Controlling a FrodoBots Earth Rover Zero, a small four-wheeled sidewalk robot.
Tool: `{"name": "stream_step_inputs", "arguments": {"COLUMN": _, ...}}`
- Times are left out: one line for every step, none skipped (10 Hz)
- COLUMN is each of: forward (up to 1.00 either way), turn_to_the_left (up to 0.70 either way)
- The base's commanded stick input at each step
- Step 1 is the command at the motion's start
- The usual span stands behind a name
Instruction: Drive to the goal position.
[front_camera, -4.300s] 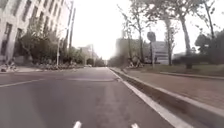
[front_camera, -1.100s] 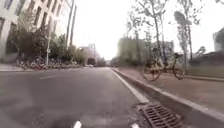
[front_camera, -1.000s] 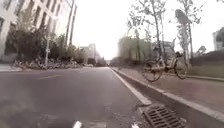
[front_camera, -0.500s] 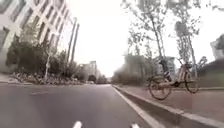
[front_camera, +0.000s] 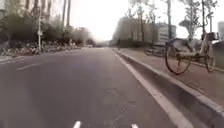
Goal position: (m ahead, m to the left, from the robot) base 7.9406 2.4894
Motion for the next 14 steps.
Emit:
{"name": "stream_step_inputs", "arguments": {"forward": 0.99, "turn_to_the_left": 0.0}}
{"name": "stream_step_inputs", "arguments": {"forward": 0.99, "turn_to_the_left": 0.0}}
{"name": "stream_step_inputs", "arguments": {"forward": 0.99, "turn_to_the_left": 0.0}}
{"name": "stream_step_inputs", "arguments": {"forward": 0.99, "turn_to_the_left": 0.0}}
{"name": "stream_step_inputs", "arguments": {"forward": 0.99, "turn_to_the_left": 0.0}}
{"name": "stream_step_inputs", "arguments": {"forward": 0.99, "turn_to_the_left": 0.0}}
{"name": "stream_step_inputs", "arguments": {"forward": 0.99, "turn_to_the_left": 0.0}}
{"name": "stream_step_inputs", "arguments": {"forward": 0.99, "turn_to_the_left": 0.0}}
{"name": "stream_step_inputs", "arguments": {"forward": 0.99, "turn_to_the_left": 0.0}}
{"name": "stream_step_inputs", "arguments": {"forward": 1.0, "turn_to_the_left": 0.0}}
{"name": "stream_step_inputs", "arguments": {"forward": 1.0, "turn_to_the_left": 0.0}}
{"name": "stream_step_inputs", "arguments": {"forward": 1.0, "turn_to_the_left": 0.0}}
{"name": "stream_step_inputs", "arguments": {"forward": 1.0, "turn_to_the_left": 0.0}}
{"name": "stream_step_inputs", "arguments": {"forward": 1.0, "turn_to_the_left": 0.0}}
